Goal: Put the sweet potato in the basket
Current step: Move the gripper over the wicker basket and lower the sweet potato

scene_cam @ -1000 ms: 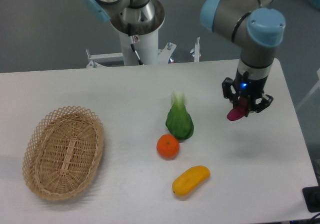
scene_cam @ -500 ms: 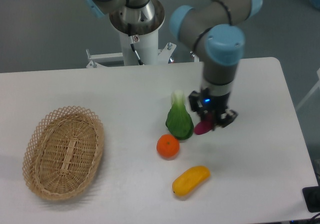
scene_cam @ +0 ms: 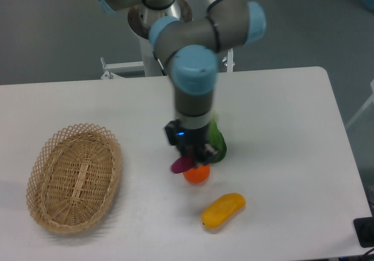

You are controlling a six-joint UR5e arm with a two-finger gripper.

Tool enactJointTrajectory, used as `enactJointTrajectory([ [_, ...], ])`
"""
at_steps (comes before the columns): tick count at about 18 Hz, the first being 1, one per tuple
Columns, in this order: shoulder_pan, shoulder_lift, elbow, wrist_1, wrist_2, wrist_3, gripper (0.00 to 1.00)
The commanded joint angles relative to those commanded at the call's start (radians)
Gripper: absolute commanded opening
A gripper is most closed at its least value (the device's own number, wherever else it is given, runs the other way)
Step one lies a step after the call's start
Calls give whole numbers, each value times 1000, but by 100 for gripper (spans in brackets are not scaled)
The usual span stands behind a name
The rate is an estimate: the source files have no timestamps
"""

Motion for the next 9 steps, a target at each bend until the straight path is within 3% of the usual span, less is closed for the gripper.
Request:
enactJointTrajectory([
  [9,-172,-74,-9,31,-2,-95,16],
])
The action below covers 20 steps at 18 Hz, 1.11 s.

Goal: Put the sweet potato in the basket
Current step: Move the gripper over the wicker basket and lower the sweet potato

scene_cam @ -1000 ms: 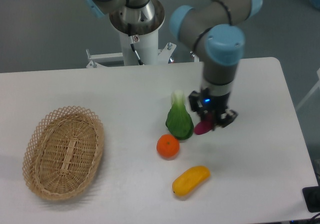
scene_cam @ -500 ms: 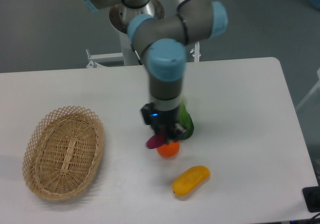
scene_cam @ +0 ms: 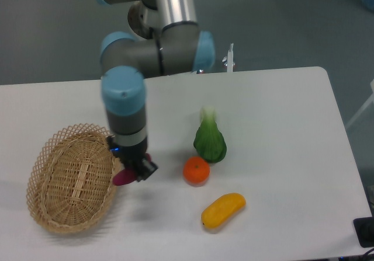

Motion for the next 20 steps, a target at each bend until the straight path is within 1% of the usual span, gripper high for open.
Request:
enactJointTrajectory([
  [2,-38,0,-12,0,0,-12,17],
  [4,-63,-5,-28,0,-2,-17,24],
  [5,-78,-9,-32,0,-5,-22,30],
  [6,-92,-15,-41,0,-5,-25,42],
  [8,-108,-25,-66,21,-3,-25,62],
  [9,-111,-26,-74,34,-3,-25,77],
  [10,-114,-25,-80,41,-3,-26,98],
  [11,-121,-23,-80,41,-2,-31,100],
  [13,-129,-15,-81,41,0,-58,100],
  [17,-117,11,-71,40,2,-63,100],
  [18,-89,17,-66,40,6,-55,100],
  [20,-8,38,-57,37,3,-45,100],
])
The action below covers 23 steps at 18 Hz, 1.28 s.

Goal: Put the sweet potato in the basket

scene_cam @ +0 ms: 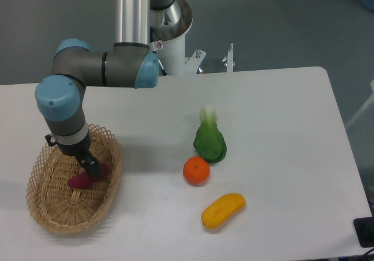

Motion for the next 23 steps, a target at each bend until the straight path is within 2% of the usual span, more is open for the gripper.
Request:
enactJointTrajectory([
  [5,180,31,46,-9,-6,92,100],
  [12,399,32,45,-26,-5,282,100],
  [14,544,32,34,-35,-6,455,100],
  [19,654,20,32,-54,-8,624,100],
  [23,707,9,34,-54,-9,706,100],
])
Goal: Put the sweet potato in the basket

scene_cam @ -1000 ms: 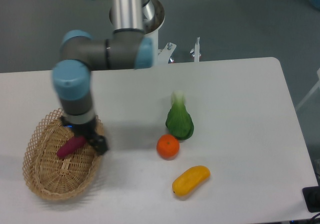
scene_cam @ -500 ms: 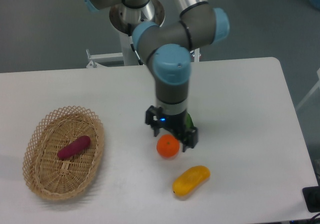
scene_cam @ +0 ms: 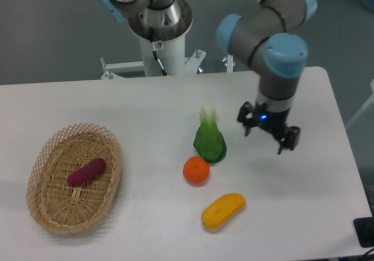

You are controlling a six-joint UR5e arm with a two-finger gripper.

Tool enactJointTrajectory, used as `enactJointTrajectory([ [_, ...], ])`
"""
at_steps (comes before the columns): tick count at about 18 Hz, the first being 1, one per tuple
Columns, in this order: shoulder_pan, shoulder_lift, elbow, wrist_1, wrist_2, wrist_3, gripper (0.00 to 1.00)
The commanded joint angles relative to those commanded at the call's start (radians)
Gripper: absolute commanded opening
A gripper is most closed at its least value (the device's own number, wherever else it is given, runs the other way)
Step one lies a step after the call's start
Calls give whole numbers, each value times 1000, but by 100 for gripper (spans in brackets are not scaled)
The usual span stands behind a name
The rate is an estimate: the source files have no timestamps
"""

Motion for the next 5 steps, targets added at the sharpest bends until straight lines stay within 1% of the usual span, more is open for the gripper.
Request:
enactJointTrajectory([
  [5,0,-8,3,0,-6,2,100],
])
